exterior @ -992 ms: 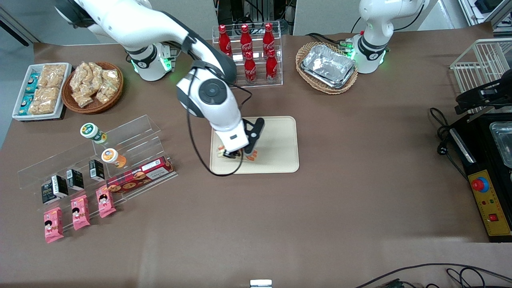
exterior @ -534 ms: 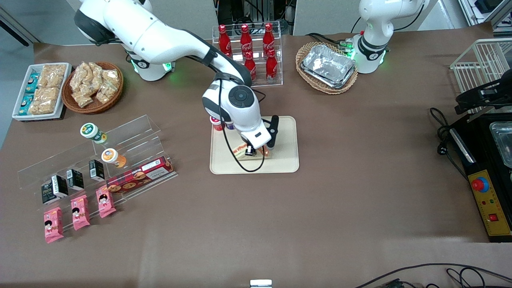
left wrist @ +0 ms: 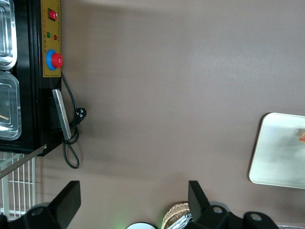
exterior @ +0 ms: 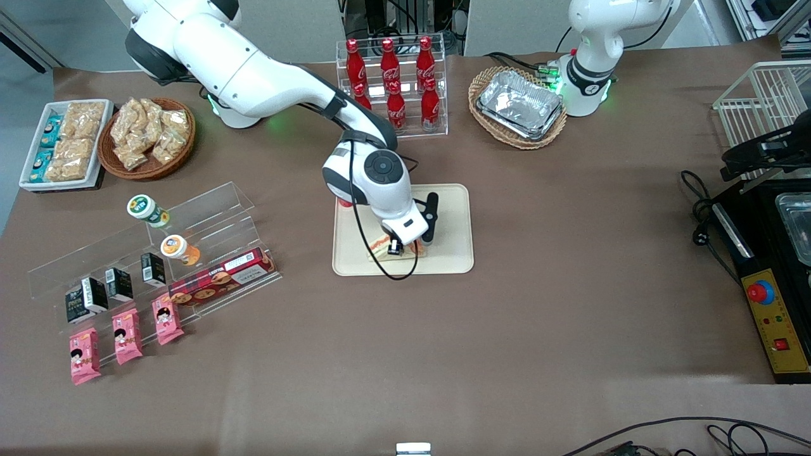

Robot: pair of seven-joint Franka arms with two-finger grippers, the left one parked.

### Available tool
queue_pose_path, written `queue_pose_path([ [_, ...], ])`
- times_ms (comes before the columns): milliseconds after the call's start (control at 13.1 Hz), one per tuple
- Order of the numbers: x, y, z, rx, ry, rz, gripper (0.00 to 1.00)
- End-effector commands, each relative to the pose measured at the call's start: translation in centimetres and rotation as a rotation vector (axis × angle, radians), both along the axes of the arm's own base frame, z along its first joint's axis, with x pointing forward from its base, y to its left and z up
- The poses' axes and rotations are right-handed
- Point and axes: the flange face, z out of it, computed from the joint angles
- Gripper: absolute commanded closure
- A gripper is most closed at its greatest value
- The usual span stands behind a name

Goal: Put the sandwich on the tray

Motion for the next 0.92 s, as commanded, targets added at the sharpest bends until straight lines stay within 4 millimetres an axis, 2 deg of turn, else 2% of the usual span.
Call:
queue_pose_path([
  [0,1.6,-0.3,-0.4,0.023,-0.02,-0.007,0.37],
  [76,1.6,-0.3,-0.3,0.023,-0.022,-0.006,0.37],
  [153,1.6,-0.3,-0.1,0.027,-0.022,-0.018,0.01],
  [305,2.3,-0.6,1.3,0.041,-0.03,-0.048,0.0],
  [382,3.3,-1.4,2.4,0.065,-0.024,-0.089,0.0],
  [458,4.2,-2.2,4.4,0.095,-0.023,-0.131,0.0],
  [534,5.3,-3.5,6.4,0.119,-0.029,-0.174,0.0],
  [687,7.1,-7.3,9.6,0.107,-0.018,-0.259,0.0],
  [840,7.9,-10.5,14.1,0.124,0.042,-0.411,0.0],
])
